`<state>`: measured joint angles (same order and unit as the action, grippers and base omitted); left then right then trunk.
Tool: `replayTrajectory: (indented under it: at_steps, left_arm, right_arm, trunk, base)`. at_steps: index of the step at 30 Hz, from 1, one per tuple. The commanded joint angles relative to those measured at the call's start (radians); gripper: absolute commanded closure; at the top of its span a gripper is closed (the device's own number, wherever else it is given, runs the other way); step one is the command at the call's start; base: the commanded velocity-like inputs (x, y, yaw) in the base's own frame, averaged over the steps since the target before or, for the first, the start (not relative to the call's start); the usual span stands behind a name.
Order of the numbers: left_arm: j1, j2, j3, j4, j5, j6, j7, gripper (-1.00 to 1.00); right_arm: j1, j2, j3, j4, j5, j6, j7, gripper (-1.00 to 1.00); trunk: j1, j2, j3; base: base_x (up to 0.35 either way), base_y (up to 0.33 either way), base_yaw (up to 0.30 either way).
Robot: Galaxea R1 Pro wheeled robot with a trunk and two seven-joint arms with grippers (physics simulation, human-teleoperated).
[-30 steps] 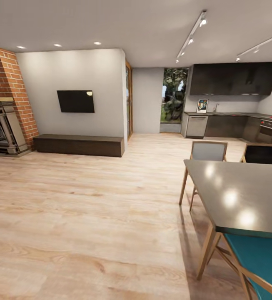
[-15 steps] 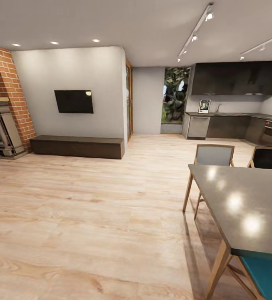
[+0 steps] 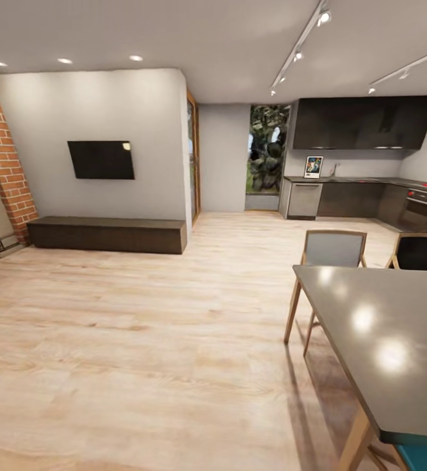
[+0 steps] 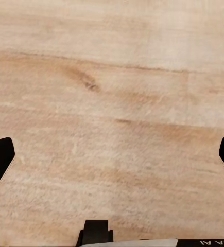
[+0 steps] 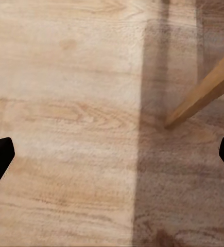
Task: Pick up the poster from the kitchen countertop and hang it on one of the wall nails in the kitchen.
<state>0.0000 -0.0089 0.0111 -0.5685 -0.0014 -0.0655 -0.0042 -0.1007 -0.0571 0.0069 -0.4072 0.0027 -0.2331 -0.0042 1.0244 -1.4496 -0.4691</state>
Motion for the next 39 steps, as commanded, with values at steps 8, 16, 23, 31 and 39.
replayTrajectory:
  at_steps: [8, 16, 23, 31, 39]
  left_arm:
    - [0.0, 0.0, 0.001, -0.001, 0.0, -0.002, 0.0, -1.0]
    - [0.0, 0.0, 0.001, -0.001, 0.0, -0.002, 0.0, -1.0]
    - [0.0, 0.0, 0.001, -0.001, 0.0, -0.002, -0.001, -1.0]
    - [0.0, 0.0, 0.001, -0.001, 0.0, -0.002, 0.0, -1.0]
    - [0.0, 0.0, 0.001, -0.001, 0.0, -0.003, -0.001, -1.0]
  right_arm:
    - [-0.001, -0.001, 0.001, 0.001, 0.001, -0.003, 0.0, -1.0]
    - [-0.001, -0.001, 0.001, 0.001, 0.0, -0.003, 0.0, -1.0]
    - [-0.001, -0.001, 0.001, 0.001, 0.0, -0.003, 0.0, -1.0]
    - [-0.001, -0.001, 0.002, 0.001, 0.001, -0.003, 0.0, -1.0]
    - [-0.001, -0.001, 0.002, 0.002, 0.001, -0.003, 0.0, -1.0]
  trunk:
    - [0.001, 0.0, -0.001]
    - [0.001, 0.0, -0.001]
    - [0.001, 0.0, -0.001]
    - [0.001, 0.0, -0.001]
    - [0.001, 0.0, -0.001]
  base:
    - [0.336, 0.0, -0.003]
    - [0.336, 0.0, 0.0]
    - [0.336, 0.0, 0.0]
    - [0.336, 0.0, 0.0]
    - [0.336, 0.0, 0.0]
